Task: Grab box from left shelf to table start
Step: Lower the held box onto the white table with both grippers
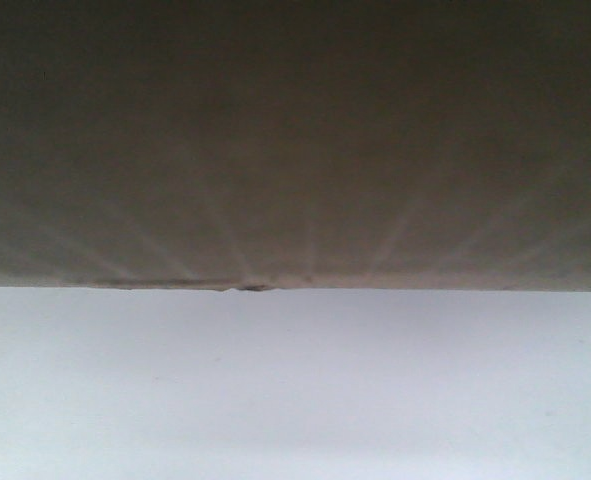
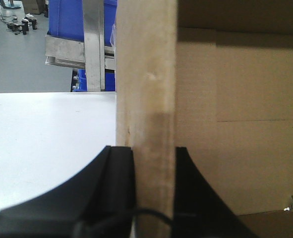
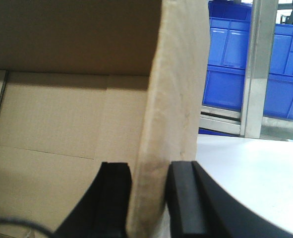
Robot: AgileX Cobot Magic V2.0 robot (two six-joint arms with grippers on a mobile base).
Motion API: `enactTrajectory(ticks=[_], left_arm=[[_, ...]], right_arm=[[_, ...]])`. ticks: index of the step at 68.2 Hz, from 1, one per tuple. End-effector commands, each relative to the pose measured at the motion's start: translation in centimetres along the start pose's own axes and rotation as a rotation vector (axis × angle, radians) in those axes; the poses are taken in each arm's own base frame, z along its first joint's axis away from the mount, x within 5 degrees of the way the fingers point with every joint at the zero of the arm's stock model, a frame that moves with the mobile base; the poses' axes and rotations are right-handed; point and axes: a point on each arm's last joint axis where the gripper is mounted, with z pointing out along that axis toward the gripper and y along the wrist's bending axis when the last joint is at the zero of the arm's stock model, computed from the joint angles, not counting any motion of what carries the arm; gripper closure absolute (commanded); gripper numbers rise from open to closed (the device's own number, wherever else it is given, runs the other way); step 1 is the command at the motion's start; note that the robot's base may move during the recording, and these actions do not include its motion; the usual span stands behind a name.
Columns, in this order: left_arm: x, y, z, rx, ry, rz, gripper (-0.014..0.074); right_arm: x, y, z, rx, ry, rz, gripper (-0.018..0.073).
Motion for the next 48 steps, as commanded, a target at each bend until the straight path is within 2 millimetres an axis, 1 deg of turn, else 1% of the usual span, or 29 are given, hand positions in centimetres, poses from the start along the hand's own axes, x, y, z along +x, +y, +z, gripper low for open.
enactTrajectory(ticks=[1,23,35,41,48], left_arm=[[-2.5,-0.3,-0.5,0.042,-0.199,-0.033,0.0688],[-2.5,-0.3,-0.5,0.042,-0.199,-0.033,0.0688],[-2.7,-0.3,-0.4,0.042,-0.215,-0.034,0.0688],[-3.2,-0.3,0.1,0.039,-0.204,-0.033,0.0688],[-4.4,-0.3,1.2,0.036,-0.142,-0.035,0.0688]], right_arm=[[-2.2,-0.2,-0.1,0.033,-0.170,-0.020,0.0502],[-2.3,-0.2,-0.1,0.034,-0.173,-0.020,0.0502],[-2.0,-0.2,0.1,0.031,-0.134,-0.019,0.0502],[-2.2,-0.4,0.8,0.033,-0.109,-0.012,0.0502],[-2.7,-0.6,2.3,0.033,-0.014,0.000,0.0502]])
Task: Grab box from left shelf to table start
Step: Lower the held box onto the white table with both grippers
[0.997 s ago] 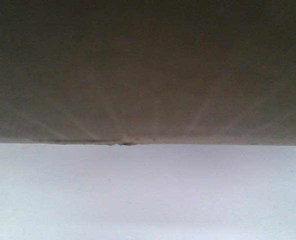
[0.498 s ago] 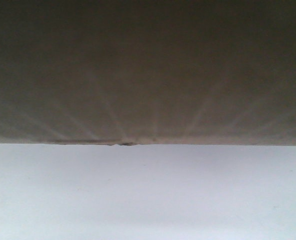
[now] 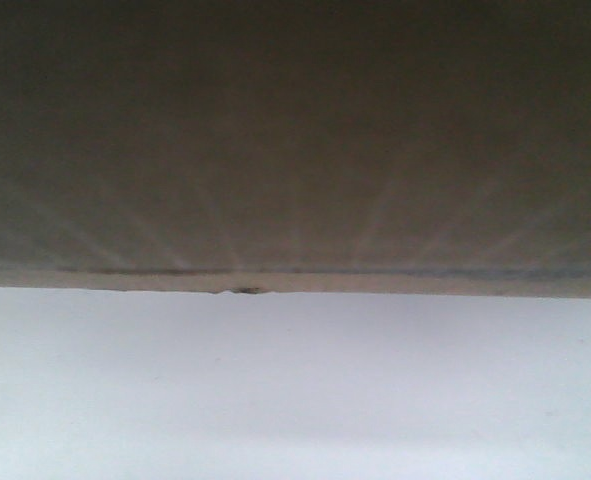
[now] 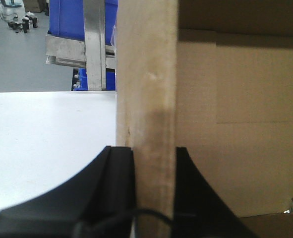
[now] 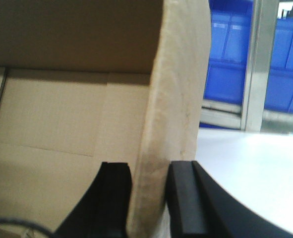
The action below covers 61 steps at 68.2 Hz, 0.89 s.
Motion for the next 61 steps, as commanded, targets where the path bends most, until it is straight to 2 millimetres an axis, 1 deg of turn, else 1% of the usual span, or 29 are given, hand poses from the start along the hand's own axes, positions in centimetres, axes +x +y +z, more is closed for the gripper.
enactTrajectory(ticks=[1,5,6,14,20,21,27,35,38,42,45,61], left_arm=[[-3.7,-0.3,0.5,0.041,-0.152,-0.035,0.0688],[-4.6,-0.4,1.6,0.038,-0.092,-0.036,0.0688],[-4.8,-0.4,1.6,0.038,-0.090,-0.035,0.0688],[-6.6,-0.4,4.4,0.032,0.035,-0.039,0.0688],[-7.3,-0.3,6.6,0.027,0.124,-0.042,0.0688],[-7.4,-0.3,7.3,0.026,0.147,-0.043,0.0688],[-7.4,-0.2,9.8,0.018,0.240,-0.063,0.0688],[-7.0,0.1,13.0,0.007,0.328,-0.083,0.0688],[-6.9,0.1,14.1,0.002,0.349,-0.084,0.0688],[-6.8,0.2,15.3,-0.001,0.366,-0.086,0.0688],[-6.6,0.3,16.7,-0.004,0.385,-0.089,0.0688],[-5.4,0.8,22.1,-0.019,0.459,-0.099,0.0688]], right_arm=[[-2.6,-0.5,1.6,0.030,-0.047,-0.005,0.0502],[-3.1,-0.5,2.4,0.027,0.016,0.001,0.0502],[-3.4,-0.7,2.9,0.027,0.041,0.005,0.0502],[-5.1,-1.0,5.1,0.022,0.165,0.019,0.0502],[-6.3,-1.3,6.9,0.021,0.223,0.029,0.0502],[-6.4,-1.4,7.2,0.021,0.233,0.030,0.0502],[-7.1,-1.9,9.1,0.021,0.291,0.033,0.0502],[-6.9,-2.9,12.2,0.025,0.375,0.037,0.0502],[-6.6,-3.4,13.7,0.028,0.417,0.046,0.0502],[-6.3,-3.9,15.0,0.032,0.453,0.059,0.0502],[-5.8,-4.4,16.7,0.037,0.491,0.071,0.0502],[-4.2,-6.5,22.2,0.056,0.564,0.074,0.0502]])
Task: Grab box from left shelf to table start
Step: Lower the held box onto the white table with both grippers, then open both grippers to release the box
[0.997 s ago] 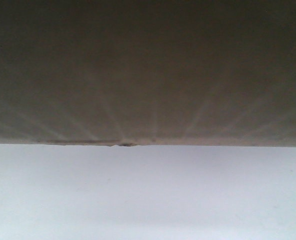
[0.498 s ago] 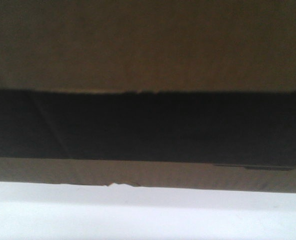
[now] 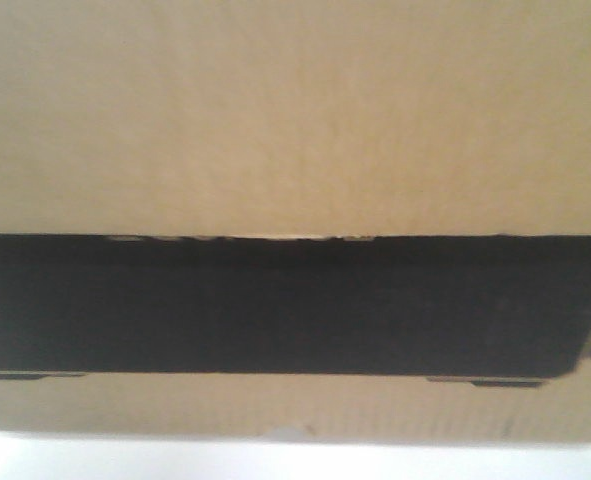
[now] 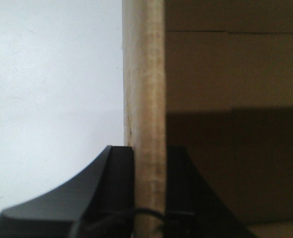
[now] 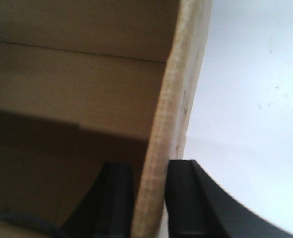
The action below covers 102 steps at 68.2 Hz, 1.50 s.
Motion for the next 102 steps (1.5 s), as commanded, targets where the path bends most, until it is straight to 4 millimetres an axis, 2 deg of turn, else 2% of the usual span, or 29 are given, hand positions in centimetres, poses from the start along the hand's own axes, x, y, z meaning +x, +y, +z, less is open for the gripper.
enactTrajectory(ticks=[1,15,24,42,49,54,56,60,66,71,77,91,102], left_arm=[[-2.6,-0.8,0.2,0.063,-0.169,-0.027,0.0688],[-3.8,-0.6,5.0,0.050,-0.095,-0.037,0.0688],[-4.2,-0.5,7.4,0.044,-0.063,-0.042,0.0688],[-4.1,-0.4,10.7,0.034,0.019,-0.050,0.0688],[-4.0,-0.4,11.3,0.031,0.039,-0.051,0.0658],[-3.9,-0.4,11.5,0.031,0.046,-0.051,0.0558],[-3.9,-0.4,11.5,0.031,0.046,-0.051,0.0486],[-3.9,-0.4,11.5,0.031,0.049,-0.051,0.0373],[-3.8,-0.4,11.5,0.030,0.062,-0.051,0.0183],[-3.7,-0.3,11.4,0.030,0.075,-0.050,0.0089],[-3.6,-0.4,11.4,0.029,0.094,-0.050,0.0044],[-3.6,-0.4,10.9,0.033,0.089,-0.051,0.0045],[-4.3,-0.5,9.6,0.039,0.056,-0.048,0.0045]], right_arm=[[-2.3,-0.1,0.6,-0.013,-0.122,0.001,0.0502],[-3.1,-1.3,4.6,-0.005,-0.048,0.002,0.0502],[-3.2,-1.8,6.4,-0.004,-0.003,0.015,0.0502],[-3.2,-2.1,7.5,-0.002,0.027,0.022,0.0499],[-3.2,-2.1,7.5,0.003,0.029,0.017,0.0498],[-3.2,-2.1,7.5,0.003,0.032,0.016,0.0479],[-3.1,-2.1,7.5,0.003,0.036,0.016,0.0454],[-3.1,-2.1,7.5,0.004,0.042,0.014,0.0373],[-3.0,-2.2,7.4,0.013,0.052,0.004,0.0195],[-2.9,-2.4,7.4,0.028,0.064,-0.009,0.0046],[-2.7,-2.6,7.4,0.058,0.090,-0.038,-0.0082],[-2.3,-3.1,7.3,0.108,0.135,-0.083,-0.0069],[-2.2,-3.2,7.2,0.114,0.143,-0.085,-0.0069]])
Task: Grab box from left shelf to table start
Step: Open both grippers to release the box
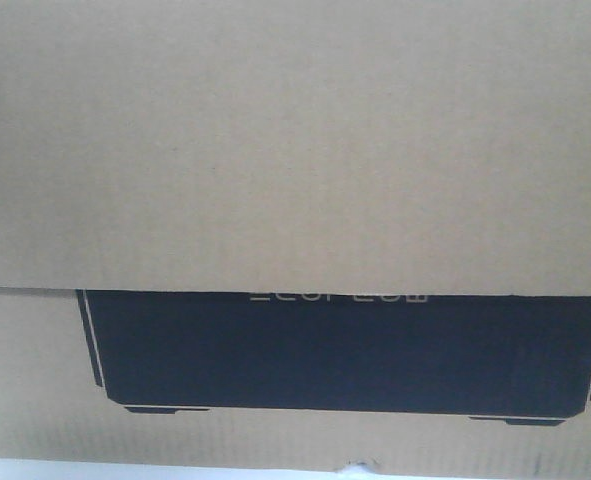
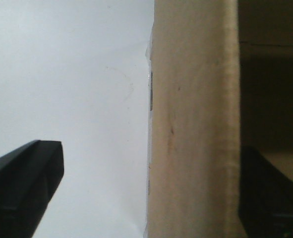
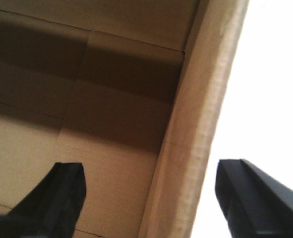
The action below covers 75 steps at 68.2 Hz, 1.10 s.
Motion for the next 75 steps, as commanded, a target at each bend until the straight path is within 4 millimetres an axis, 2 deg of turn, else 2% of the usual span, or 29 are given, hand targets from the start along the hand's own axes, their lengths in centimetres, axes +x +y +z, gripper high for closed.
enactTrajectory(ticks=[1,11,19,28,36,41,44,52,61,67,75], left_arm=[[-1.2,-0.8,-3.0,0.040,-0.116,-0.008,0.0045],[-1.9,-1.0,-5.1,0.046,-0.160,0.001,0.0045],[-2.2,-1.2,-7.7,0.053,-0.223,0.011,0.0045],[-1.7,-1.3,-10.7,0.061,-0.299,0.020,0.0045],[-0.1,-1.3,-14.3,0.056,-0.379,0.038,0.0045],[1.0,-1.0,-16.3,0.034,-0.434,0.056,0.0057],[1.9,-0.8,-17.7,0.018,-0.472,0.065,0.0079],[4.8,-0.2,-19.8,-0.035,-0.538,0.090,0.0184],[9.1,0.5,-21.0,-0.058,-0.592,0.100,0.0372],[11.7,0.9,-20.9,-0.065,-0.627,0.105,0.0496],[15.4,1.5,-19.8,-0.068,-0.683,0.112,0.0673]], right_arm=[[-0.8,0.1,-2.0,0.022,-0.098,-0.022,-0.0069],[-0.7,0.0,-2.7,0.049,-0.111,-0.014,-0.0069],[-0.7,0.0,-4.4,0.079,-0.161,-0.001,-0.0069],[-0.6,0.4,-7.4,0.089,-0.236,0.008,-0.0067],[0.7,1.1,-10.8,0.091,-0.327,0.029,-0.0060],[1.7,1.5,-12.7,0.093,-0.382,0.034,-0.0013],[2.6,1.8,-13.9,0.095,-0.418,0.032,0.0049],[5.0,2.5,-16.2,0.100,-0.494,0.023,0.0270],[8.6,3.0,-17.0,0.106,-0.568,0.017,0.0510],[10.9,3.2,-16.3,0.109,-0.593,0.017,0.0501],[14.1,3.4,-15.2,0.114,-0.643,0.016,0.0501]])
